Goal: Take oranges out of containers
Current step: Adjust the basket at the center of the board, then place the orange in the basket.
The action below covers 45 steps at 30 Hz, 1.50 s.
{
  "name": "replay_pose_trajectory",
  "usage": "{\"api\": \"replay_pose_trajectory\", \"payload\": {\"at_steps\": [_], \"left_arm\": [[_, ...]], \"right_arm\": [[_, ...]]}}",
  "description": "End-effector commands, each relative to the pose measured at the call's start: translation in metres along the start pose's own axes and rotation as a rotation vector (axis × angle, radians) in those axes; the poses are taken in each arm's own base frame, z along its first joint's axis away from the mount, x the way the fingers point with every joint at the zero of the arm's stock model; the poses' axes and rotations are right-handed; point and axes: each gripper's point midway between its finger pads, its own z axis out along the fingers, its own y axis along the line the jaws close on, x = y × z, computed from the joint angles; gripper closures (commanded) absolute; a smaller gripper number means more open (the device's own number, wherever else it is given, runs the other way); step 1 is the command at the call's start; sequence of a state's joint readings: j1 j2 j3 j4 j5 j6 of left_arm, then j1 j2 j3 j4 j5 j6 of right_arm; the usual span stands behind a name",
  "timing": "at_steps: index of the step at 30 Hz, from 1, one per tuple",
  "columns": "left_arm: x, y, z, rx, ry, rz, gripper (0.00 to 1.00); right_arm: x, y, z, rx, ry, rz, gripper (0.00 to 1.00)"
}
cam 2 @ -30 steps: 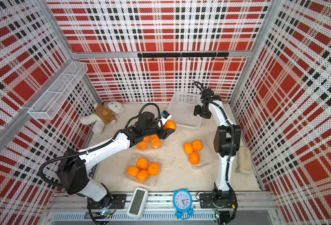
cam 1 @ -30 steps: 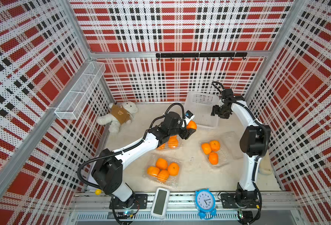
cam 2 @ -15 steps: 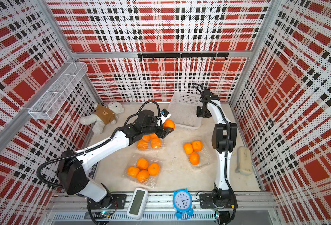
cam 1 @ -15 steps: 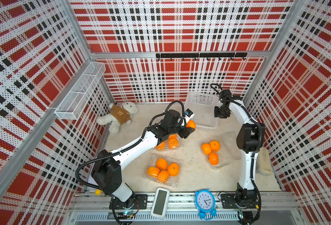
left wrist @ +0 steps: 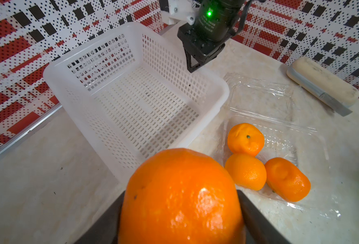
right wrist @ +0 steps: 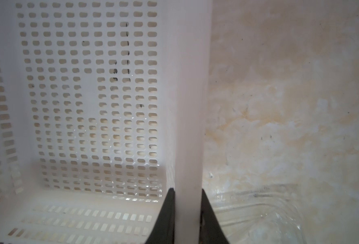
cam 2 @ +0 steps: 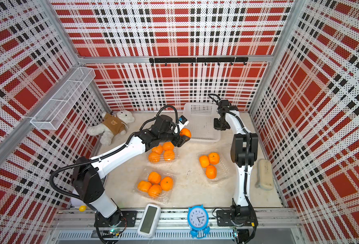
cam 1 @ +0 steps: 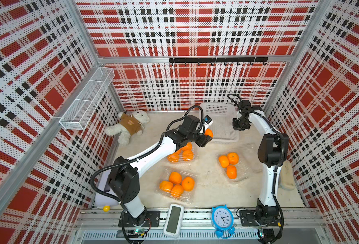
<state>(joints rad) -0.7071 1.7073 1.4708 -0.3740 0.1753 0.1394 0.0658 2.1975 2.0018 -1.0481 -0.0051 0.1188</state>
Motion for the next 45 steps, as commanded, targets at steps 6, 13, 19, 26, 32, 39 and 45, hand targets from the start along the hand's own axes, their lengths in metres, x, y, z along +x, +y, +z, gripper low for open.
{"api": "replay_pose_trajectory", "payload": {"at_steps": [6, 13, 19, 26, 32, 39, 45], "left_arm": [[0.001, 0.003, 0.023, 0.032, 0.076, 0.003, 0.73], [0.012, 0.004, 0.054, 0.066, 0.179, -0.016, 0.70], [0.029, 0.004, 0.083, 0.085, 0.298, -0.079, 0.70], [0.047, 0.004, 0.105, 0.084, 0.403, -0.110, 0.71], [0.064, 0.014, 0.116, 0.016, 0.499, -0.106, 0.69], [0.081, 0.018, 0.133, -0.006, 0.543, -0.134, 0.68], [0.101, 0.016, 0.145, -0.018, 0.595, -0.124, 0.62]], "right_arm": [[0.033, -0.006, -0.007, 0.033, 0.027, -0.096, 0.92], [0.042, 0.006, -0.016, 0.013, 0.022, -0.163, 0.88], [0.054, 0.011, -0.013, 0.063, 0.081, -0.245, 0.85], [0.058, -0.002, -0.025, 0.105, 0.069, -0.163, 0.51], [0.053, -0.006, -0.053, 0.083, 0.013, -0.103, 0.32], [0.053, -0.009, -0.095, 0.067, -0.074, -0.034, 0.17], [0.057, -0.004, -0.143, 0.012, -0.216, -0.003, 0.11]]}}
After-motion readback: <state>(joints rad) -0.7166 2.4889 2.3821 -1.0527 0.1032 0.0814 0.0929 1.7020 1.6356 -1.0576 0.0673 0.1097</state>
